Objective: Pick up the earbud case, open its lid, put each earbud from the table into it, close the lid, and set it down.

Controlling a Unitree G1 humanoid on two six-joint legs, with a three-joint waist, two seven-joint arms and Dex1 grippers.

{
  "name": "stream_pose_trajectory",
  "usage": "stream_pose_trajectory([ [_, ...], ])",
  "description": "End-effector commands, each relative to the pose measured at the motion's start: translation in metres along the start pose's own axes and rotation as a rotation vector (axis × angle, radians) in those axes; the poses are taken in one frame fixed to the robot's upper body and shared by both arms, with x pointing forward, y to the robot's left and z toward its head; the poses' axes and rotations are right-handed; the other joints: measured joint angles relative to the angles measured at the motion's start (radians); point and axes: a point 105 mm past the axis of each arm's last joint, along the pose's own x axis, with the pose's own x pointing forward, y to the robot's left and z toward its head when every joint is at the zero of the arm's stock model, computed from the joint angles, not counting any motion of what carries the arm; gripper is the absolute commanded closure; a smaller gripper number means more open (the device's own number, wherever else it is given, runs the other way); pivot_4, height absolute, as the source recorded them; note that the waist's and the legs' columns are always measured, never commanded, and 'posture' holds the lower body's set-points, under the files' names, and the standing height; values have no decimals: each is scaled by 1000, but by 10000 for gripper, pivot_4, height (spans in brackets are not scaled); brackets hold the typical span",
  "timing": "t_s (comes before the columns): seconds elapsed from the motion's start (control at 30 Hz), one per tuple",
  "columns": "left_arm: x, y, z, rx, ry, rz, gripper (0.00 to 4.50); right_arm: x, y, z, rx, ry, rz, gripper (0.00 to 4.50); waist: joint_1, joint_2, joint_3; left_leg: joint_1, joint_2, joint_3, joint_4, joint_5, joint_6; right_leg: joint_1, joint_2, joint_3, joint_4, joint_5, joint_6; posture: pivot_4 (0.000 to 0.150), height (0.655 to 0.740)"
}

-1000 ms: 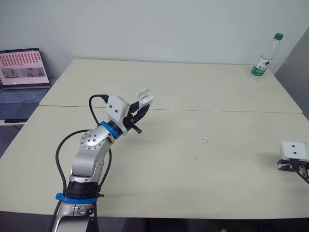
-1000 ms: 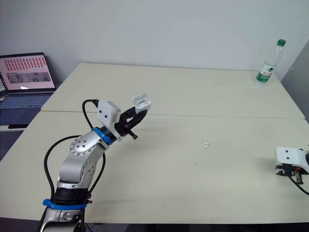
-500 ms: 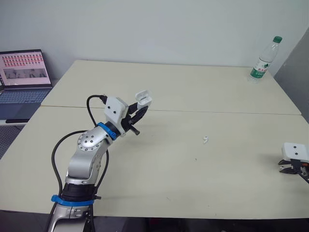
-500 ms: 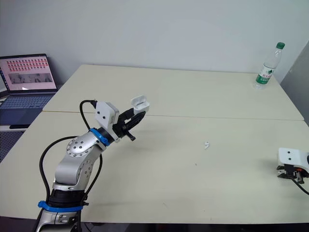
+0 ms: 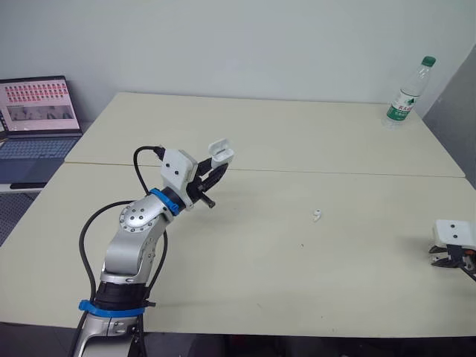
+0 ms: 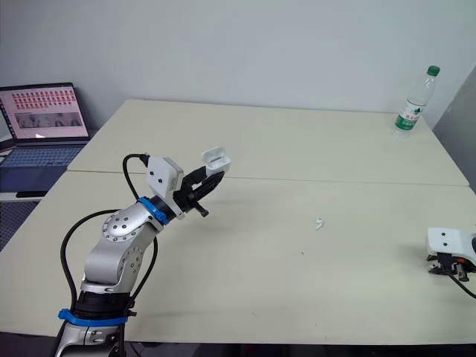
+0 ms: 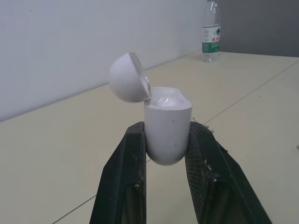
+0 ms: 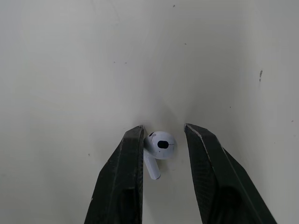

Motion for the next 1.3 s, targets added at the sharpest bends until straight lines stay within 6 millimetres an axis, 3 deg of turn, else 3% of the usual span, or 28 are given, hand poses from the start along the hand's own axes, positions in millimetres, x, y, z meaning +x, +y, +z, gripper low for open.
stream_pose_trajectory([
  [0.03, -1, 1, 15, 35, -48, 0, 37406, 5, 6, -10, 32, 54, 29, 31083, 0, 0, 0, 0, 0, 0, 0, 0, 0, 0, 0, 0, 0, 0, 0, 1500, 7400],
  [0.27, -2, 1, 13, 33, -40, 1, 37406, 5, 7, -13, 61, 66, 23, 31083, 0, -1, 0, 0, 0, 0, 0, 0, 0, 0, 0, 0, 0, 0, 0, 1500, 7400],
  [0.43, -2, 2, 12, 33, -37, 1, 37406, 6, 8, -15, 80, 67, 22, 41172, 0, -3, -2, 0, 0, 0, 0, 0, 0, 0, 0, 0, 0, 0, 0, 1500, 7400],
  [0.67, -2, 1, 12, 33, -38, -6, 37406, 7, 4, -3, 78, 3, 10, 41154, 0, -4, -2, 0, 0, 0, 0, 0, 0, 1, -1, 0, -1, 0, 0, 1500, 7400],
  [0.73, -2, 0, 12, 31, -42, -12, 37406, 7, -5, 25, 81, -110, 3, 41154, 0, -4, -2, 0, 0, 0, 0, 0, 0, 1, -1, 0, -1, 0, 0, 1500, 7400],
  [0.8, -2, -2, 12, 25, -49, -15, 37406, 4, -21, 72, 79, -300, -35, 41154, -7, -5, -1, 0, 0, 0, 0, 0, 0, 0, 0, 0, 0, 0, 0, 1500, 7400],
  [0.9, 0, -7, 13, -26, -88, -14, 37406, -19, -45, 176, 239, -725, -68, 41154, -39, -3, 0, 3, 2, 1, -1, 0, 0, 0, 2, 1, 1, 0, 0, 1500, 7400],
  [0.97, 2, -13, 15, -70, -123, -17, 37406, -44, -48, 245, 277, -985, -81, 41154, -44, 4, 2, 3, 2, 0, -5, 0, 0, -1, 2, 1, 2, 0, 0, 1500, 7400],
  [1.03, 5, -20, 17, -108, -150, -18, 37406, -66, -40, 299, 283, -1193, -95, 41154, -34, 5, 3, 2, 1, -3, -8, 1, -2, -3, 2, -1, 3, 0, 0, 1500, 7400],
  [1.17, 12, -29, 17, -140, -165, -22, 37406, -99, -18, 363, 321, -1472, -137, 41154, 8, 5, 1, -14, 1, -12, -12, 2, -4, -16, 2, -9, 2, -2, -3, 1500, 7400],
  [1.3, 19, -36, 23, -163, -187, -33, 37406, -106, 0, 397, 366, -1588, -127, 41154, 35, 5, 1, -34, -3, -11, -8, 2, -4, -33, -4, -10, 3, 0, -2, 1500, 7400],
])
